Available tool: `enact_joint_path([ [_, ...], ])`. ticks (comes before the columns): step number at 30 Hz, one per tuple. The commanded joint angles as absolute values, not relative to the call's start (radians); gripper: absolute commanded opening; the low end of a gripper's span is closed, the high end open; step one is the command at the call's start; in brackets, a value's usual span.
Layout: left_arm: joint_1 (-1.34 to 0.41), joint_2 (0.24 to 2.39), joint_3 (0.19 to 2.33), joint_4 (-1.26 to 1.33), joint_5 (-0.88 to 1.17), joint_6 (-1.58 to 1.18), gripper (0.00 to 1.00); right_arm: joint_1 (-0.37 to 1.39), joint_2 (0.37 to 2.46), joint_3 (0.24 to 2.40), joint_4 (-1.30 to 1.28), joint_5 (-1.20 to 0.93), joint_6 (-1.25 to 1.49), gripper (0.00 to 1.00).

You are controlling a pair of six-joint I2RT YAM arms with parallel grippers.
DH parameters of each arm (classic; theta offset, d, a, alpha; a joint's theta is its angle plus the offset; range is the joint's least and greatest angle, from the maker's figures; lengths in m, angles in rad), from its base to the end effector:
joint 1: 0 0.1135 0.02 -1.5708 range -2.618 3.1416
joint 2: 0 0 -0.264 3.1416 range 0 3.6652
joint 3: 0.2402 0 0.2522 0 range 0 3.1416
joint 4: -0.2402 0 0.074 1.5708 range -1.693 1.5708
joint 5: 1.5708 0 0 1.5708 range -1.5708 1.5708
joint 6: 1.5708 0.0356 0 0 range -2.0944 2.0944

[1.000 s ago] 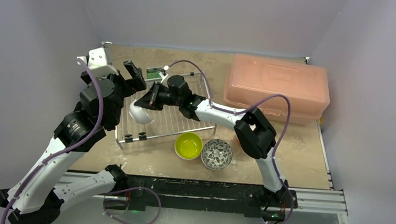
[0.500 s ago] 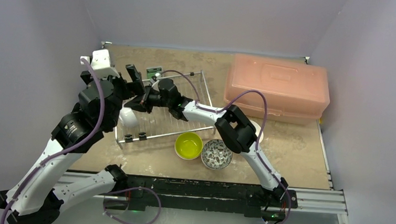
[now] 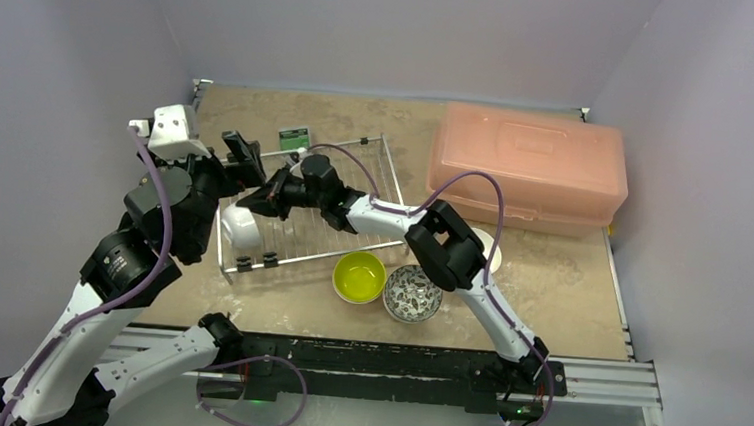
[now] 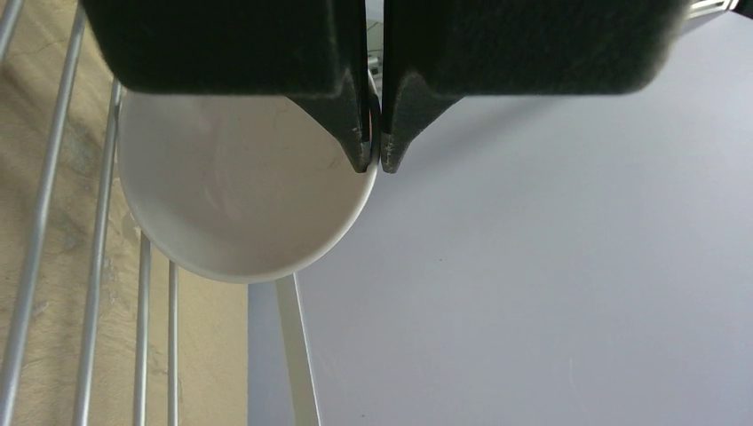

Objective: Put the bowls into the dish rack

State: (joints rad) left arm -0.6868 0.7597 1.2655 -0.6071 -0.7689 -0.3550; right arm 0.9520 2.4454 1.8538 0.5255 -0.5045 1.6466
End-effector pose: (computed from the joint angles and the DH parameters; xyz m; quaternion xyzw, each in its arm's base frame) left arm 0.1030 -0.0524 0.4564 -0.1344 0.7199 -0.0679 0.6775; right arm 0.3133 0.4696 0.1890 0.0803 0.7228 0.6864 0.0019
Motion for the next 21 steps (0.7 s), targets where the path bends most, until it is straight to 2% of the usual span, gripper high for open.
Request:
enact_joint_path([
  [1, -0.684, 0.763, 1.259, -0.582, -0.751, -0.347, 0.99, 0.945, 2.408, 1.787, 0.495, -0.491, 1.630, 0.00],
  [6, -0.684, 0.768, 1.255, -0.583, -0.745, -0.355, 0.99, 0.922, 2.392, 1.742, 0.479, -0.463, 1.593, 0.03],
  [11, -0.686, 0.780, 1.254, -0.579, -0.734, -0.360, 0.99, 0.901, 2.386, 1.724, 0.454, -0.443, 1.554, 0.12],
  [17, -0.685, 0.797, 1.264, -0.584, -0.719, -0.391, 0.99, 0.882, 2.353, 1.712, 0.373, -0.389, 1.476, 0.44],
  [21, -0.684, 0.800, 1.269, -0.570, -0.687, -0.399, 0.99, 0.869, 2.298, 1.683, 0.335, -0.327, 1.411, 0.56],
])
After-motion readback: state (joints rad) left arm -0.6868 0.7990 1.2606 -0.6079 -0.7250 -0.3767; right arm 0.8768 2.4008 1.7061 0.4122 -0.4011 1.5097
